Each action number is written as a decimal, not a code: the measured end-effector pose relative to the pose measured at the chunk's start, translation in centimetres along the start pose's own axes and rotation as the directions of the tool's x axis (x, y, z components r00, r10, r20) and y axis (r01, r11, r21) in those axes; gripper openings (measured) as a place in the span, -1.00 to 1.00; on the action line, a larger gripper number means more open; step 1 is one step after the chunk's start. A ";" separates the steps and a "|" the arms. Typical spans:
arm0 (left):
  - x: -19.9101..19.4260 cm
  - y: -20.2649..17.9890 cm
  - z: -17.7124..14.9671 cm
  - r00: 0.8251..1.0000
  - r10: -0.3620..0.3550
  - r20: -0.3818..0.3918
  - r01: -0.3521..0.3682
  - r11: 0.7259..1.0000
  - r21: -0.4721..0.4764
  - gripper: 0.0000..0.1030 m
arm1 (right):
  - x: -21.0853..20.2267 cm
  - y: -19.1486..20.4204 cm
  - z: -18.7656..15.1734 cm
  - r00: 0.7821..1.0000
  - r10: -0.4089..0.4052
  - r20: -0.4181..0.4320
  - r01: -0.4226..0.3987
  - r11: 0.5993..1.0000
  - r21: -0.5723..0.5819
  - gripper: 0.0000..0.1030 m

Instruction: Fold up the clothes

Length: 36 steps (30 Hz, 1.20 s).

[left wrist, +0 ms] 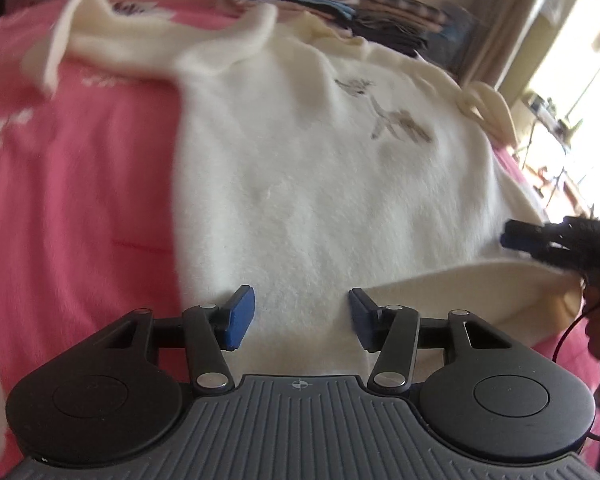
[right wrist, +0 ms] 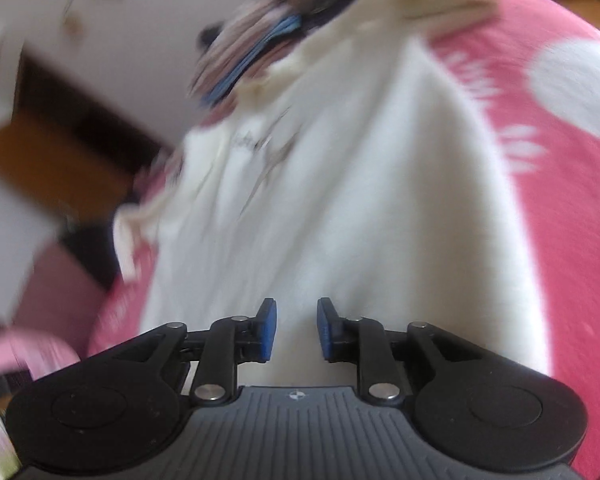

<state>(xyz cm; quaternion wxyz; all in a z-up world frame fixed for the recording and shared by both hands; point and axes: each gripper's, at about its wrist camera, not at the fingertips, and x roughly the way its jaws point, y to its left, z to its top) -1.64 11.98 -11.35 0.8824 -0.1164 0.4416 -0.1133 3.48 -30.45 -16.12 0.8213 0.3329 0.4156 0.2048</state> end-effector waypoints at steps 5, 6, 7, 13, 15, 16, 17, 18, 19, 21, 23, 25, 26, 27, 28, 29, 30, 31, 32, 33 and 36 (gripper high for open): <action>0.1 1.2 0.2 1.000 -0.013 -0.006 0.012 0.987 -0.158 0.00 | -4.8 -1.3 0.0 0.991 0.058 0.122 -0.071 0.992 0.106 -0.50; 0.3 1.4 0.2 1.000 -0.011 -0.011 0.009 0.984 -0.176 0.00 | -5.5 -1.0 -0.5 0.992 0.059 0.115 -0.069 0.994 0.085 -0.49; 0.3 1.4 0.3 1.000 -0.007 -0.011 0.005 0.984 -0.178 0.00 | -6.2 -0.6 -1.1 0.992 0.060 0.108 -0.067 0.996 0.063 -0.49; -0.5 0.7 0.0 1.000 0.020 -0.003 -0.020 0.989 -0.147 0.00 | -8.9 2.3 -4.9 0.999 0.050 0.020 -0.047 0.992 -0.120 -0.49; -1.1 0.5 -0.2 1.000 0.029 0.000 -0.028 0.991 -0.133 0.00 | -9.0 3.4 -6.6 0.998 0.052 -0.028 -0.056 0.983 -0.177 -0.49; -1.4 0.5 -0.3 0.999 0.033 0.003 -0.032 0.992 -0.124 0.00 | -9.0 3.9 -7.3 0.997 0.058 -0.051 -0.068 0.977 -0.201 -0.49; -1.9 0.4 -0.6 0.999 0.037 0.006 -0.036 0.993 -0.112 0.00 | -8.6 4.1 -7.9 0.996 0.049 -0.076 -0.064 0.976 -0.209 -0.49; -2.4 0.2 -0.9 0.999 0.042 0.009 -0.041 0.994 -0.100 0.00 | -8.1 4.3 -8.6 0.994 0.039 -0.100 -0.060 0.975 -0.216 -0.49; -2.8 0.0 -1.2 0.999 0.045 0.011 -0.044 0.996 -0.079 0.01 | -7.6 4.5 -9.2 0.992 0.029 -0.125 -0.056 0.973 -0.223 -0.49; -3.3 -1.3 -2.4 0.999 0.047 0.004 -0.047 0.998 0.036 0.01 | -6.7 4.9 -10.4 0.985 0.008 -0.173 -0.050 0.970 -0.237 -0.49; -3.8 -2.7 -3.5 0.999 0.049 -0.003 -0.048 0.988 0.150 0.02 | -5.6 5.0 -11.3 0.978 -0.017 -0.208 -0.034 0.971 -0.237 -0.49; -4.3 -4.0 -4.7 0.999 0.052 -0.009 -0.048 0.964 0.262 0.02 | -4.5 4.2 -11.4 0.974 -0.032 -0.223 -0.008 0.985 -0.173 -0.49; -4.6 -4.7 -5.3 0.998 0.054 -0.012 -0.047 0.947 0.317 0.02 | -4.1 3.5 -11.3 0.973 -0.018 -0.229 -0.008 0.993 -0.114 -0.49; -4.8 -5.3 -5.8 0.998 0.055 -0.015 -0.045 0.928 0.369 0.02 | -3.7 2.7 -11.1 0.974 0.008 -0.228 -0.018 0.999 -0.041 -0.49; -4.7 -6.0 -6.3 0.999 0.051 -0.017 -0.040 0.911 0.410 0.02 | -3.7 2.1 -11.0 0.976 0.036 -0.215 -0.032 0.999 0.021 -0.49; -4.5 -6.6 -6.7 0.999 0.043 -0.019 -0.029 0.894 0.446 0.02 | -3.6 1.5 -10.9 0.978 0.063 -0.200 -0.047 0.995 0.083 -0.49; -4.4 -7.1 -7.2 0.999 0.034 -0.022 -0.019 0.876 0.481 0.02 | -3.7 1.0 -10.8 0.979 0.091 -0.181 -0.066 0.988 0.142 -0.49; -4.3 -7.7 -7.6 0.999 0.026 -0.025 -0.009 0.858 0.513 0.02 | -3.7 0.4 -10.8 0.980 0.118 -0.161 -0.085 0.976 0.200 -0.49; -4.0 -8.1 -7.9 0.999 0.019 -0.031 0.000 0.845 0.535 0.02 | -3.7 0.0 -10.8 0.979 0.136 -0.151 -0.097 0.965 0.244 -0.49; -3.8 -8.4 -8.2 0.999 0.013 -0.036 0.009 0.831 0.556 0.02 | -3.8 -0.4 -10.9 0.979 0.146 -0.140 -0.103 0.955 0.280 -0.49; -3.2 -9.2 -8.9 0.999 0.000 -0.049 0.029 0.809 0.588 0.02 | -3.8 -1.0 -11.1 0.980 0.172 -0.101 -0.127 0.931 0.343 -0.49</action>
